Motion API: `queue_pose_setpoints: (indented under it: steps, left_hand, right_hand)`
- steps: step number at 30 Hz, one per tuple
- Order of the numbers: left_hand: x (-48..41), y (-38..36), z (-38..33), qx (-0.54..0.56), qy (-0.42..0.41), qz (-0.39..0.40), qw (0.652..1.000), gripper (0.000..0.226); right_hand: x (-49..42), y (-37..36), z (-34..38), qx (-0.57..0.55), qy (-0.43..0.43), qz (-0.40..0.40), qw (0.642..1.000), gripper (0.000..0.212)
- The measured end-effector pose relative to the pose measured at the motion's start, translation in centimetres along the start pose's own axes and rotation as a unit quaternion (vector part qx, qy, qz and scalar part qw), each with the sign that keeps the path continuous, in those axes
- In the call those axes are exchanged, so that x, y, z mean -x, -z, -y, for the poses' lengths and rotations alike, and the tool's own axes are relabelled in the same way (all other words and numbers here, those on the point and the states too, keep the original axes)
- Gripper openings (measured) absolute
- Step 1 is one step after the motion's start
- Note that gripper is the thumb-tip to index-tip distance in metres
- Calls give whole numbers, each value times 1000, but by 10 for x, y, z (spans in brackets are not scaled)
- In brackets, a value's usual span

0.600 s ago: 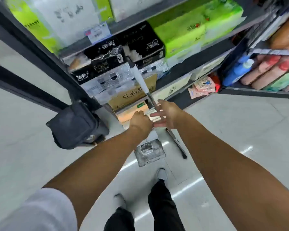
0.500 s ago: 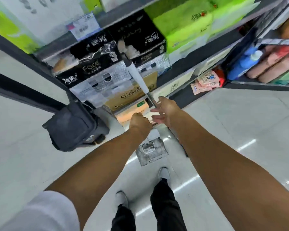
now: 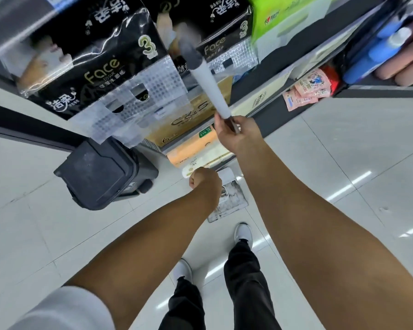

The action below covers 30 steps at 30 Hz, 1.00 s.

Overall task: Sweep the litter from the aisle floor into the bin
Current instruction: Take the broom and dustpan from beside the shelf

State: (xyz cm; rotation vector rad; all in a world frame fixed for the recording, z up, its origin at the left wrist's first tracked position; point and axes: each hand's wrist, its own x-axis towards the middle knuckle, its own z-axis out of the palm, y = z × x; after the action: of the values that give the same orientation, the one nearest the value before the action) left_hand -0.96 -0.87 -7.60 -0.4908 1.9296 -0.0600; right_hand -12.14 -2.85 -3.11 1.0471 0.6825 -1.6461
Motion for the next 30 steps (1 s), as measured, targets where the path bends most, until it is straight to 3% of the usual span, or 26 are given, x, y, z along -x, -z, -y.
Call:
queue_pose_setpoints:
  steps: [8,11,14,20,26,30]
  left_hand:
    - [70,-41,3,-35,-14,-25,999,46]
    - [101,-65,-4,-72,-35,-24,996,47]
    - [125,-90,-16,-72,-42,-38,996,54]
    - [182,-144,-51,-77,-81,-62,992,59]
    - [208,-175,-108,-34,-69,-10,997,58]
    - [234,-183,-147,45,-68,28,996,47]
  right_hand:
    - [118,94,3,-138,111,-102,979,13]
    - [155,161,-25,-100,148,-63,982,24]
    - [192,230,-60,-65,173,-44,982,21]
    - [270,349,-128,22,200,-123,972,28]
    - [320,443,-141,38,246,-152,957,20]
    - [338,488,-137,96,269,-195,938,28]
